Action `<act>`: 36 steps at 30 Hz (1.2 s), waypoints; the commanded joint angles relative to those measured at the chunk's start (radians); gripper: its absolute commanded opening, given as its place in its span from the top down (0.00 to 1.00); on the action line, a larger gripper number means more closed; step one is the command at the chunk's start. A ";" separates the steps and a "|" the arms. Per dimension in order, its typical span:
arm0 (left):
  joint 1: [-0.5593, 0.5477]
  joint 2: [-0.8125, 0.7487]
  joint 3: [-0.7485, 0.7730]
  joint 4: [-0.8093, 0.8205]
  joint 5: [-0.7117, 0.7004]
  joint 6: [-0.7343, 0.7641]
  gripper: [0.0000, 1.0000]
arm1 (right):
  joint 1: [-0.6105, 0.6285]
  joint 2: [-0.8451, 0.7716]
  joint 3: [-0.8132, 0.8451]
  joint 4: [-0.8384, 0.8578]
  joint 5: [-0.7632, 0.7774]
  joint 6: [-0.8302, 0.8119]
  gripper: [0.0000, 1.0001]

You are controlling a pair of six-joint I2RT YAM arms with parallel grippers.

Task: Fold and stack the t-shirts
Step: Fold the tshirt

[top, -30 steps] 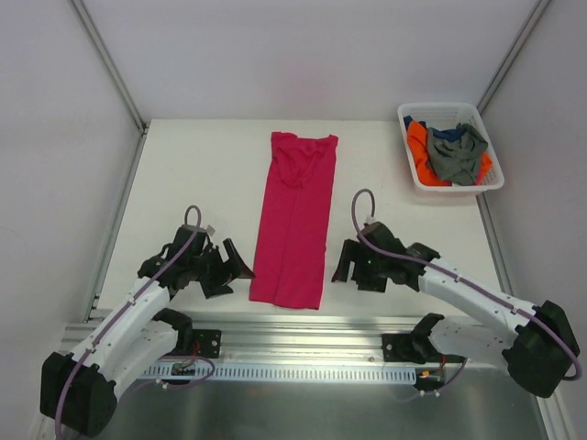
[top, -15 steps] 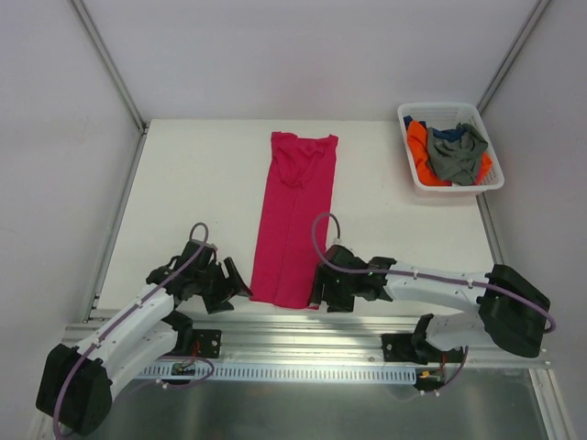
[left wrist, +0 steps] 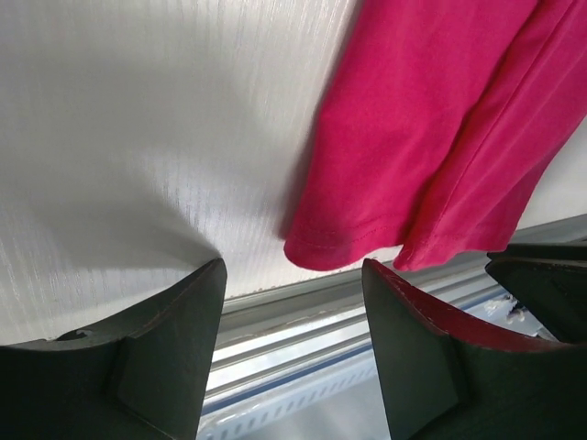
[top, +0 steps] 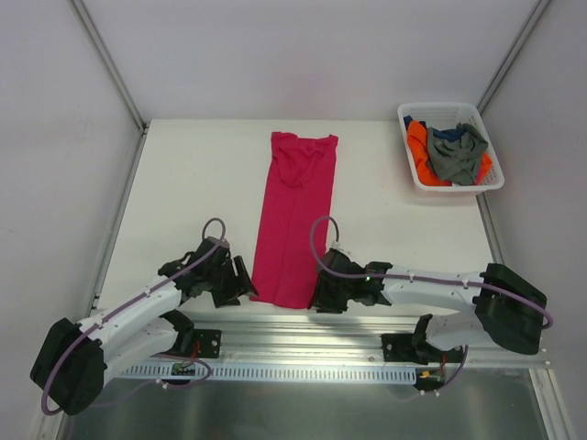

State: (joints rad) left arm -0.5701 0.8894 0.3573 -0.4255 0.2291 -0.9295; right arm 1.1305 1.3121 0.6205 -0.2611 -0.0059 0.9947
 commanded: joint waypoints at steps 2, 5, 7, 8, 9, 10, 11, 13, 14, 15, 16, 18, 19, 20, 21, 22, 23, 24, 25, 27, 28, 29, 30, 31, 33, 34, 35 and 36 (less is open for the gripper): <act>-0.007 0.055 0.037 0.043 -0.068 0.003 0.39 | 0.008 0.015 -0.018 0.026 0.021 0.021 0.65; -0.007 0.088 0.046 0.067 -0.057 0.012 0.43 | 0.008 0.018 -0.012 0.002 0.024 0.006 0.62; -0.005 0.088 0.043 0.068 -0.068 0.012 0.46 | 0.008 0.016 -0.008 -0.024 0.038 -0.001 0.60; -0.005 0.083 0.036 0.068 -0.080 0.012 0.48 | 0.008 0.012 -0.013 -0.024 0.044 -0.002 0.60; -0.004 0.082 0.031 0.068 -0.083 0.009 0.52 | 0.006 0.012 -0.016 -0.023 0.047 -0.005 0.60; -0.005 0.077 0.026 0.073 -0.082 0.005 0.53 | 0.008 0.015 -0.015 -0.027 0.052 -0.008 0.60; -0.005 0.074 0.019 0.073 -0.071 0.003 0.55 | 0.008 0.019 -0.015 -0.029 0.053 -0.010 0.60; -0.005 0.069 0.003 0.082 -0.065 -0.002 0.62 | 0.006 0.029 -0.018 -0.023 0.050 -0.014 0.60; -0.005 0.069 -0.003 0.085 -0.065 -0.003 0.64 | 0.006 0.036 -0.016 -0.024 0.049 -0.014 0.60; -0.005 0.069 -0.007 0.090 -0.062 -0.003 0.65 | 0.008 0.041 -0.018 -0.023 0.050 -0.019 0.61; -0.005 0.069 -0.012 0.094 -0.060 -0.003 0.66 | 0.008 0.044 -0.015 -0.021 0.053 -0.021 0.62; -0.004 0.068 -0.020 0.106 -0.059 -0.002 0.69 | 0.006 0.052 -0.008 -0.026 0.060 -0.027 0.65; -0.005 0.069 -0.023 0.111 -0.057 -0.003 0.69 | 0.008 0.055 -0.005 -0.029 0.063 -0.028 0.66; -0.005 0.068 -0.027 0.117 -0.054 -0.002 0.69 | 0.006 0.059 -0.002 -0.033 0.064 -0.033 0.66; -0.005 0.066 -0.029 0.122 -0.051 -0.002 0.69 | 0.008 0.064 0.004 -0.041 0.069 -0.034 0.66; -0.005 0.068 -0.030 0.123 -0.050 0.003 0.69 | 0.006 0.067 0.005 -0.043 0.067 -0.042 0.66; -0.005 0.066 -0.032 0.126 -0.051 0.001 0.69 | 0.006 0.067 0.010 -0.046 0.069 -0.045 0.66; -0.005 0.062 -0.034 0.128 -0.051 0.001 0.69 | 0.008 0.064 0.013 -0.058 0.075 -0.047 0.66; -0.007 0.062 -0.035 0.128 -0.053 0.004 0.69 | 0.005 0.061 0.019 -0.066 0.079 -0.053 0.66; -0.005 0.062 -0.035 0.129 -0.053 0.004 0.66 | 0.006 0.047 0.022 -0.081 0.093 -0.057 0.65; -0.005 0.062 -0.035 0.129 -0.051 0.006 0.65 | 0.008 0.030 0.025 -0.084 0.096 -0.060 0.63; -0.007 0.062 -0.035 0.133 -0.050 0.006 0.65 | 0.006 0.021 0.025 -0.089 0.106 -0.067 0.61; -0.007 0.063 -0.034 0.131 -0.048 0.008 0.64 | 0.006 0.010 0.025 -0.096 0.109 -0.065 0.60; -0.005 0.066 -0.034 0.134 -0.051 0.011 0.64 | 0.006 0.003 0.022 -0.098 0.113 -0.071 0.60; -0.005 0.069 -0.031 0.136 -0.051 0.014 0.65 | 0.002 -0.016 0.016 -0.101 0.129 -0.073 0.59; -0.007 0.074 -0.029 0.136 -0.051 0.014 0.65 | -0.006 -0.013 0.013 -0.098 0.126 -0.074 0.59; -0.007 0.077 -0.027 0.137 -0.051 0.015 0.65 | -0.009 -0.005 0.009 -0.092 0.123 -0.074 0.59; -0.005 0.080 -0.027 0.139 -0.051 0.017 0.66 | -0.012 0.004 0.008 -0.077 0.113 -0.079 0.59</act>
State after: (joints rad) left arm -0.5701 0.9558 0.3393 -0.2825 0.1818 -0.9302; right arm 1.1275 1.3251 0.6235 -0.3248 0.0780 0.9306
